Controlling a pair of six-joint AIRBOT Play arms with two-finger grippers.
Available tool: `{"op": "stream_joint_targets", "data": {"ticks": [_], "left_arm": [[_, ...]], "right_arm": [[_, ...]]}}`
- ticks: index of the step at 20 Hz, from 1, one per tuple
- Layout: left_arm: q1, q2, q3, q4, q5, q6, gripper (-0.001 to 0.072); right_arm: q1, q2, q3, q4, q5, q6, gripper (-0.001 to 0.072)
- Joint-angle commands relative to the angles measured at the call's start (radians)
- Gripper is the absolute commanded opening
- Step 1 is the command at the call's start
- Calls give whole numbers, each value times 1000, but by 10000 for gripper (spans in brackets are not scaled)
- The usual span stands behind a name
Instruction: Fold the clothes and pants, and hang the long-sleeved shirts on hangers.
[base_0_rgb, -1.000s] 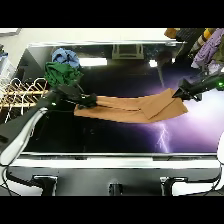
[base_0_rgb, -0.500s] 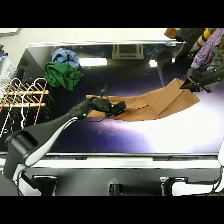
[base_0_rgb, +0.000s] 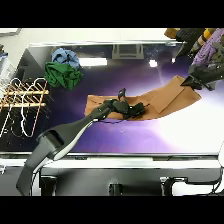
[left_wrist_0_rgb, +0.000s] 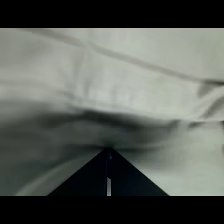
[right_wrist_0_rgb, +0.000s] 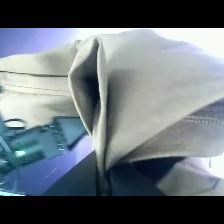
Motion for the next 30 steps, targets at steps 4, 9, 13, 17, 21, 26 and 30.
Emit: {"op": "stream_joint_targets", "data": {"ticks": [4,9,13,17,21,26,30], "left_arm": [[-61,-119,148,-45,46,-71,13],[38,-47,146,-26,260,36,12],[206,137,146,138,423,166,12],[423,348,146,270,581,218,12],[628,519,146,286,671,278,14],[808,632,146,286,723,285,14],[868,641,128,286,735,288,15]], "right_arm": [[1,16,2,33,-13,-12,30],[2,16,2,81,-35,-26,30],[52,16,2,160,-31,-23,30],[246,16,2,135,-110,74,30],[449,-3,2,43,-240,169,30],[632,-126,2,31,-345,202,30],[718,-218,2,32,-449,237,30]]}}
